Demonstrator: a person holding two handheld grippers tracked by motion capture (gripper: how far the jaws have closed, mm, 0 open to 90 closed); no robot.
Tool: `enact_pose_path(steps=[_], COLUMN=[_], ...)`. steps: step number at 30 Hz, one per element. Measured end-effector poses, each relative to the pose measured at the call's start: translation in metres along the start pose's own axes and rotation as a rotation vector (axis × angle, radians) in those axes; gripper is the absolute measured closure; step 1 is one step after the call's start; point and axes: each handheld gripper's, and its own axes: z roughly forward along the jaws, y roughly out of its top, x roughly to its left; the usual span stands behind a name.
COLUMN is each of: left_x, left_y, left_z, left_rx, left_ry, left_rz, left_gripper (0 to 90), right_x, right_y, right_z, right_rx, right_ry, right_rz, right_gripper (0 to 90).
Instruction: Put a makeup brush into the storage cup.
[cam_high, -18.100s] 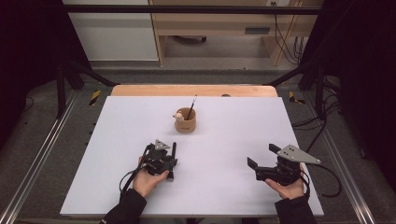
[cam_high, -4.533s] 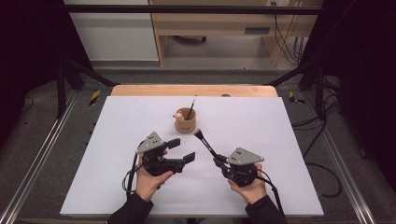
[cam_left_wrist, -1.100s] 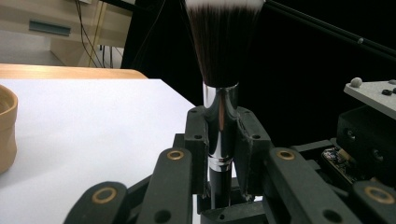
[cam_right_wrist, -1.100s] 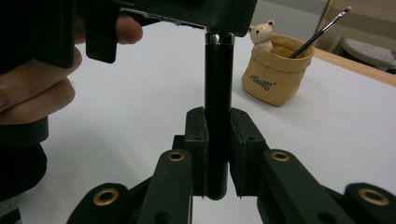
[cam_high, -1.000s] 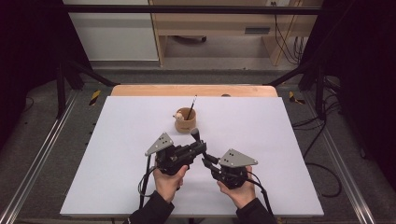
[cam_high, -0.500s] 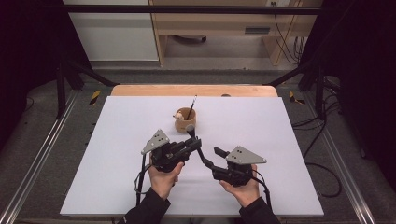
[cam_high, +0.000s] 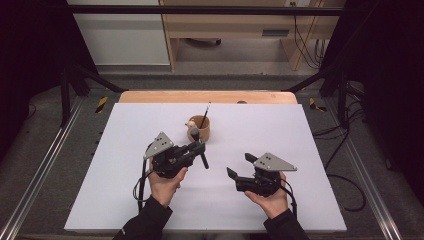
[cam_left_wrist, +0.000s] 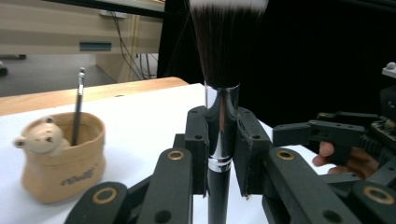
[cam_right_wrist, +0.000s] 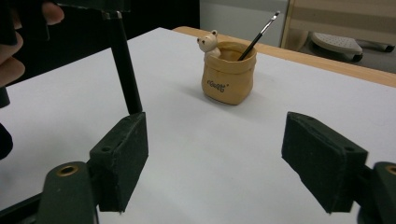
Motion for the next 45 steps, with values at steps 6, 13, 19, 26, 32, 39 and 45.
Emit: enact_pose_path(steps=[6, 13, 19, 26, 32, 39, 45], left_x=[0.007, 0.015, 0.018, 0.022, 0.024, 0.026, 0.028], left_y=[0.006, 0.014, 0.02, 0.028, 0.033, 0.04, 0.045], left_z=[-0.006, -0.011, -0.015, -0.017, -0.018, -0.018, -0.016], left_rx=[0.009, 0.019, 0.022, 0.024, 0.025, 0.021, 0.02], left_ry=[0.019, 0.039, 0.052, 0.069, 0.08, 0.089, 0.094], left_rz=[0.01, 0.029, 0.041, 0.056, 0.065, 0.072, 0.079], left_gripper=[77.0, 77.0, 77.0, 77.0, 77.0, 77.0, 77.0], right_x=[-0.008, -0.018, -0.027, -0.038, -0.047, -0.055, -0.06], right_y=[-0.001, -0.002, -0.004, -0.008, -0.014, -0.02, -0.022], right_z=[-0.005, -0.014, -0.021, -0.032, -0.042, -0.053, -0.06], right_rx=[0.004, 0.0, -0.001, -0.014, -0.014, -0.024, -0.031], right_ry=[-0.009, -0.016, -0.036, -0.047, -0.055, -0.073, -0.085], right_rz=[0.007, 0.02, 0.025, 0.044, 0.055, 0.081, 0.088], right_gripper=[15.8, 9.8, 8.7, 7.6, 7.3, 7.0, 6.8])
